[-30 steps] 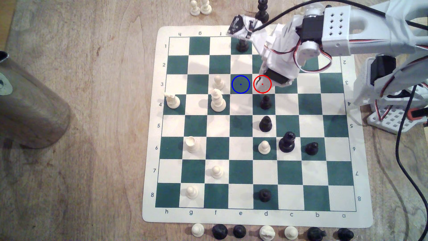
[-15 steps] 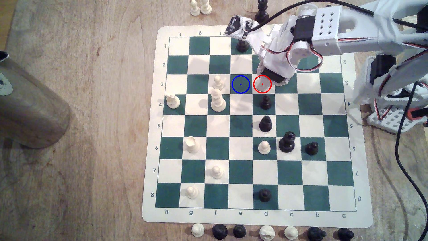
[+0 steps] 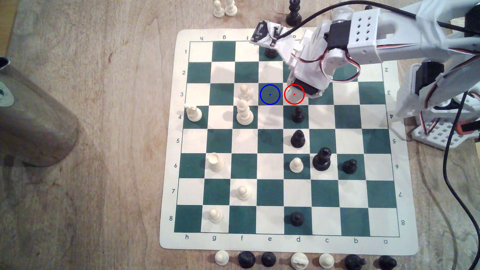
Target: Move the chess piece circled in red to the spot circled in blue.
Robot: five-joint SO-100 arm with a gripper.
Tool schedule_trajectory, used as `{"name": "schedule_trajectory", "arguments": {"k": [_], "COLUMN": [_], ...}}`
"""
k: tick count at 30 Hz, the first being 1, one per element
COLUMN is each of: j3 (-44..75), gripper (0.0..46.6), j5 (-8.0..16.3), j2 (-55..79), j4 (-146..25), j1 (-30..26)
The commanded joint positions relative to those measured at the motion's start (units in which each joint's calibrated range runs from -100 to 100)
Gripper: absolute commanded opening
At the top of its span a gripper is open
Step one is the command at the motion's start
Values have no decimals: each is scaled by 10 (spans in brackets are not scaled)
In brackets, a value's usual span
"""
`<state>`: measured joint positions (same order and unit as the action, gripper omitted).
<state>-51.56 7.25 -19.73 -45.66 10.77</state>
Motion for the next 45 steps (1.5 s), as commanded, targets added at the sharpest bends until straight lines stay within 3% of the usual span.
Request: {"name": "schedule_trajectory", "arguments": {"k": [1, 9, 33, 45], "j3": [2, -5, 42, 165], "gripper": [91, 36, 25, 27], "j5": [-2, -1, -7, -1], "j2": [-4, -14, -160, -62], "j4": [8, 8, -131, -118], "j1": [-4, -5, -14, -34]}}
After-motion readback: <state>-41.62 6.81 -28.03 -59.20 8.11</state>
